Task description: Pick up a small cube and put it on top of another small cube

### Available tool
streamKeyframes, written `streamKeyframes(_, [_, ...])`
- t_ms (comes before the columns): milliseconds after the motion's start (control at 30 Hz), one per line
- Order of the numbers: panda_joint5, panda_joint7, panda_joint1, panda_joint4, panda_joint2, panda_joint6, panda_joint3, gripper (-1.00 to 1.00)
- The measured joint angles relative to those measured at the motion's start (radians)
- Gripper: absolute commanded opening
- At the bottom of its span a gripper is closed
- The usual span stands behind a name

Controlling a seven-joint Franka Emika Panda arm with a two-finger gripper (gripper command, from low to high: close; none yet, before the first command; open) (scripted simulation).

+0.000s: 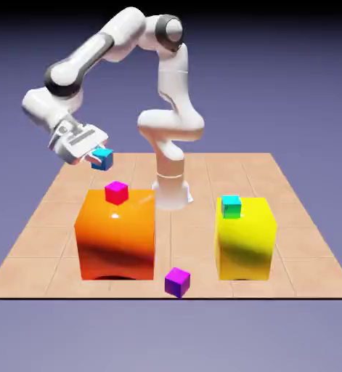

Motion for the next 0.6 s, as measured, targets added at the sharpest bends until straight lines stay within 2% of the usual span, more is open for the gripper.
streamKeyframes(600, [-0.232, 0.217, 0.652, -0.117, -0.337, 0.284, -0.555, -1.0])
